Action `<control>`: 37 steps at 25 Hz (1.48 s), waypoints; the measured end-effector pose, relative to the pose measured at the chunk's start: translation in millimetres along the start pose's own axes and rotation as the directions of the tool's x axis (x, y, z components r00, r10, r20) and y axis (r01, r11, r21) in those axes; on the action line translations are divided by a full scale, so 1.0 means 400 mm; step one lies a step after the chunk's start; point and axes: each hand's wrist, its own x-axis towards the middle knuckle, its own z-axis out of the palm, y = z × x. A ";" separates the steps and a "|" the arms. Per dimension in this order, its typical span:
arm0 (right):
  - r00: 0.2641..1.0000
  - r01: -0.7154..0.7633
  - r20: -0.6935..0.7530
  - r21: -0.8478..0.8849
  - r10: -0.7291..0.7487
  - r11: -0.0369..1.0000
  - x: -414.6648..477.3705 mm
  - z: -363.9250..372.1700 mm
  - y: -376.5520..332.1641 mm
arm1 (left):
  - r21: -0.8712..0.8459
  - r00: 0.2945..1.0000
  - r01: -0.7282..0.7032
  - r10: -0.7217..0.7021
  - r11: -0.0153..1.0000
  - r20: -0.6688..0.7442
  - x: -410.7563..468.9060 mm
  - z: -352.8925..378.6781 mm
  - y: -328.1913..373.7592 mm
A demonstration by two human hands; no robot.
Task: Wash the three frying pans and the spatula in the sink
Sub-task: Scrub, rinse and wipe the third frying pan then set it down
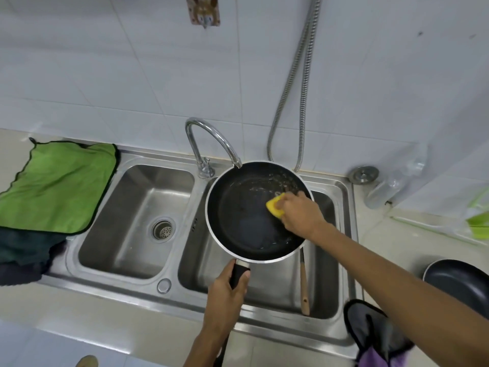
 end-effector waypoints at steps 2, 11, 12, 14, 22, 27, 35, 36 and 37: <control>0.993 0.121 -0.011 0.029 -0.121 0.992 -0.082 0.015 -0.048 | 0.020 1.000 0.000 0.000 1.000 -0.015 0.009 -0.015 -0.008; 0.995 -0.076 -0.068 0.053 0.079 0.996 0.106 -0.022 -0.112 | 0.015 0.999 0.044 -0.044 0.999 -0.002 0.002 -0.053 -0.015; 0.993 -0.092 -0.072 0.017 0.093 0.996 0.083 -0.024 -0.085 | 0.012 0.998 0.056 -0.056 0.998 -0.003 0.008 -0.057 -0.016; 0.997 -0.024 -0.072 0.000 0.023 1.000 0.002 -0.019 -0.079 | 0.021 0.998 0.053 -0.054 0.998 0.013 0.020 -0.068 -0.012; 0.998 0.019 -0.066 0.200 -0.006 0.980 0.100 -0.013 -0.242 | 0.069 0.996 -0.021 0.015 0.997 0.088 0.013 -0.063 0.005; 0.986 -0.140 -0.089 0.039 0.143 0.989 0.059 -0.026 -0.077 | 0.067 0.999 0.016 -0.019 0.998 0.046 0.008 -0.078 -0.012; 0.994 0.080 -0.095 0.207 -0.062 0.975 -0.036 0.003 -0.323 | 0.118 0.999 0.003 -0.008 0.993 0.038 -0.017 -0.086 -0.018; 0.995 0.051 -0.091 0.234 -0.030 0.971 0.011 -0.009 -0.324 | 0.113 0.999 0.011 -0.016 0.993 0.040 -0.021 -0.088 -0.018; 0.998 0.011 -0.067 0.237 0.005 0.971 0.059 -0.026 -0.304 | 0.103 0.999 0.024 -0.028 0.994 0.035 -0.027 -0.091 -0.017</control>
